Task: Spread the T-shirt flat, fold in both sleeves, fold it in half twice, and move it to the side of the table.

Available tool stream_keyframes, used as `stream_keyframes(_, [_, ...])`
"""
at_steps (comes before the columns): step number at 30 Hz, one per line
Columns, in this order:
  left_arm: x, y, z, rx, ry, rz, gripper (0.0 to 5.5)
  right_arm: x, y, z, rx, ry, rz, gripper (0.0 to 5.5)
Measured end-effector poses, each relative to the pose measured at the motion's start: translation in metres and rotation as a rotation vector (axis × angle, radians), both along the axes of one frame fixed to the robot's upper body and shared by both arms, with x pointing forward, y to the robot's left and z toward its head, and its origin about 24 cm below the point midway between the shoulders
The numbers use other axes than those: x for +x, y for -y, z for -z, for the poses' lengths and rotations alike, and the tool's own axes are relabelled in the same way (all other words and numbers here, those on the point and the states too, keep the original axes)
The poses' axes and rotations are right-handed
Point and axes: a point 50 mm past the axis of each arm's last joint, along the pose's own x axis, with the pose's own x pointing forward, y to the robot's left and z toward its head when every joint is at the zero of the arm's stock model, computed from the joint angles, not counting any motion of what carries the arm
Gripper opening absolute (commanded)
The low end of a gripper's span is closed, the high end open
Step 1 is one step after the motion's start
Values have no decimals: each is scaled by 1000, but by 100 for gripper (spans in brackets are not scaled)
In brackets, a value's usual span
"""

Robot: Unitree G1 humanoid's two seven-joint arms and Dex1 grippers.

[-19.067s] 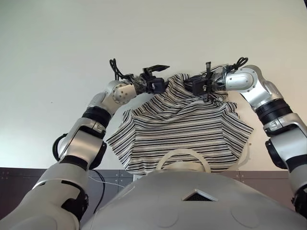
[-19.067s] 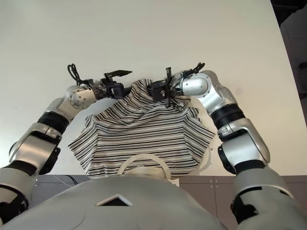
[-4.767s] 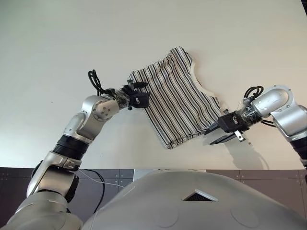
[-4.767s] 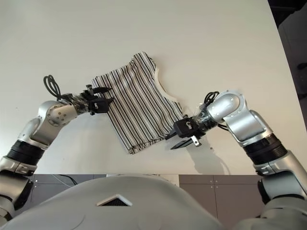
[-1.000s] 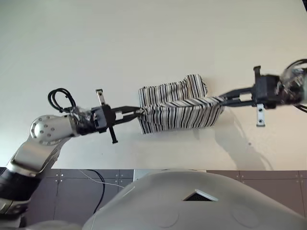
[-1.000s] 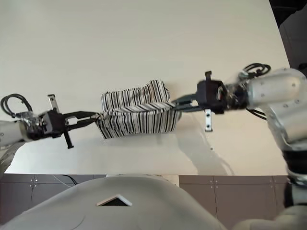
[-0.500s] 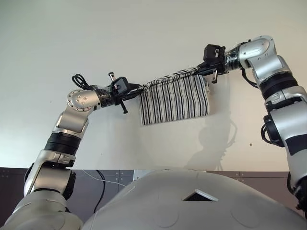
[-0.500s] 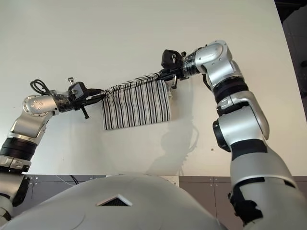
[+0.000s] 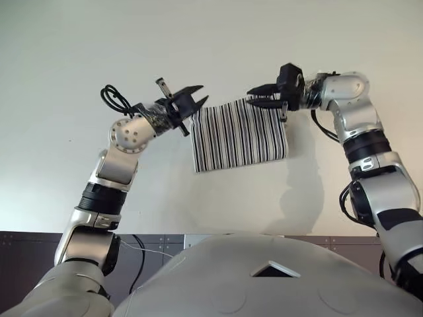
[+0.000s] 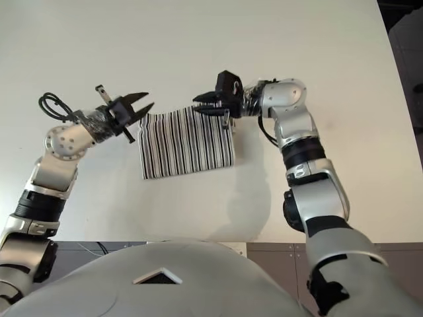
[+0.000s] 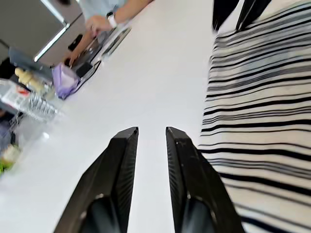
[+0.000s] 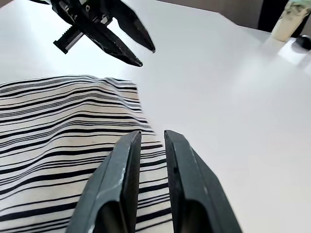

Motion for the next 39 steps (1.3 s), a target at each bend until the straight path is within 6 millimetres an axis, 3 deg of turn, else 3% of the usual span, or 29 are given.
stream_keyframes(2, [-20,5,11,99,9,119,103,-4,-7,4,4,-48,-26,86])
stream_keyframes(5, [-32,-2,31,240,-31,167,103,-8,-13,13,-27,-126,-63,86])
stream_keyframes(11, [-31,-3,28,198,8,182,103,-6,-7,35,-108,-303,-49,86])
stream_keyframes(16, [7,2,-42,-123,334,28,103,8,2,40,-115,-319,109,86])
stream_keyframes(20, [28,-12,-71,-177,473,-83,103,14,19,46,-106,-298,293,86])
stream_keyframes(22, [30,-16,-70,-176,478,-112,103,19,45,49,-100,-266,495,86])
stream_keyframes(25, [28,-20,-67,-162,487,-137,103,15,112,52,-55,-241,906,86])
stream_keyframes(28, [26,-19,-62,-157,472,-152,103,-7,188,51,-43,-203,1365,86])
stream_keyframes(31, [26,-18,-61,-165,474,-159,103,-36,240,50,-69,-168,1655,86])
stream_keyframes(33, [27,-17,-61,-158,474,-170,103,-53,260,50,-104,-154,1755,86])
stream_keyframes(37, [25,-13,-63,-165,480,-164,103,-55,261,50,-157,-90,1731,86])
stream_keyframes(39, [23,-11,-62,-187,466,-183,103,-52,259,44,-230,56,1682,86])
